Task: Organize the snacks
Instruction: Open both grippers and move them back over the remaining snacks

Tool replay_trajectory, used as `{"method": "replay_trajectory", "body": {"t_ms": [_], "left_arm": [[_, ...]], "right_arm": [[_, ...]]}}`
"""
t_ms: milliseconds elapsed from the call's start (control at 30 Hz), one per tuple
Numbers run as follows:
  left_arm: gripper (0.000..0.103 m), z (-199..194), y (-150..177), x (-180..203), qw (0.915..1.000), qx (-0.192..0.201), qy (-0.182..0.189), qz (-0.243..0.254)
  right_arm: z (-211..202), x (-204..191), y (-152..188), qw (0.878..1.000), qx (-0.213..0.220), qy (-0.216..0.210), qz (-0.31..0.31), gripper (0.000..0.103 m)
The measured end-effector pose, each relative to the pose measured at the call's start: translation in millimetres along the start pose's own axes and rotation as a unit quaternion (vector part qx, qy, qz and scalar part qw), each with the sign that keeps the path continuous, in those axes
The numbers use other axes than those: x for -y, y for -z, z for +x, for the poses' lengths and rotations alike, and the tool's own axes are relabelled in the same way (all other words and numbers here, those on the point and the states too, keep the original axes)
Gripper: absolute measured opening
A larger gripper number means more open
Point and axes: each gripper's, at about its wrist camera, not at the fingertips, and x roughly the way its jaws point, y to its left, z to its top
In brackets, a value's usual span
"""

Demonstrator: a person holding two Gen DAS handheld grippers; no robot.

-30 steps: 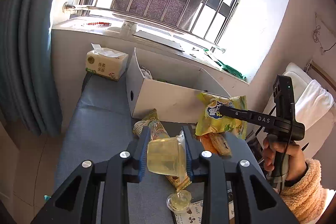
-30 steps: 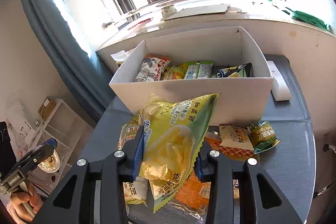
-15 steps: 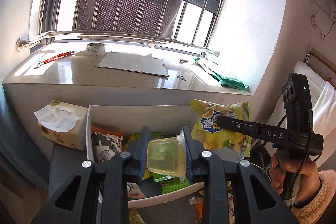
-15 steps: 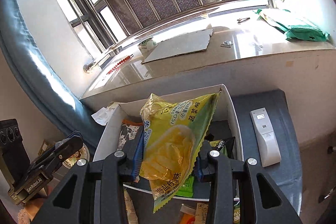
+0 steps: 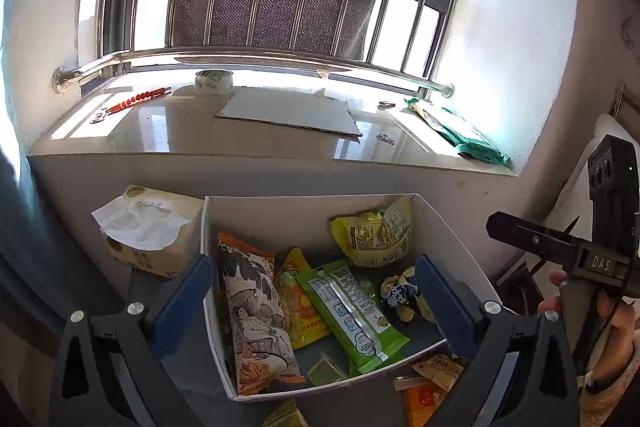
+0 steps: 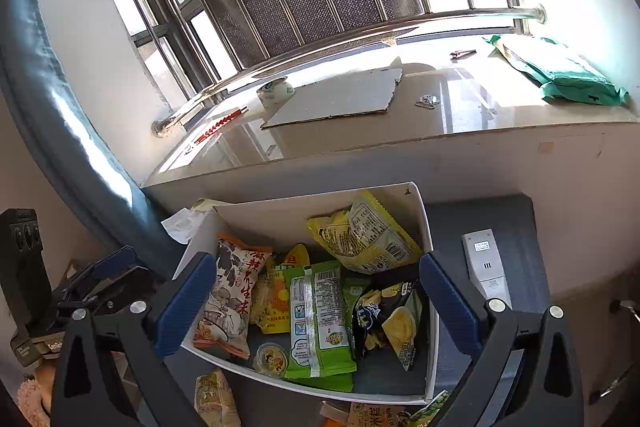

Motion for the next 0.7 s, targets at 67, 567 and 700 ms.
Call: {"method": "replay_trajectory", "body": {"t_ms": [67, 567, 700], "left_arm": [[0.103, -16, 2, 1, 0.9999, 0.011, -0.003, 0.003], [0.103, -126, 106, 19, 0.9995, 0.026, 0.01, -0.012], [0.103, -123, 153, 15, 0.9987, -0.011, 0.006, -0.05]], "right_arm": [[-17, -6, 4, 1.0, 0.011, -0.006, -0.011, 0.103], [-123, -29, 124, 0.997, 0.035, -0.029, -0.063, 0.103], [-123, -26, 173, 0.998, 0.006, -0.023, -0.052, 0.103]]}}
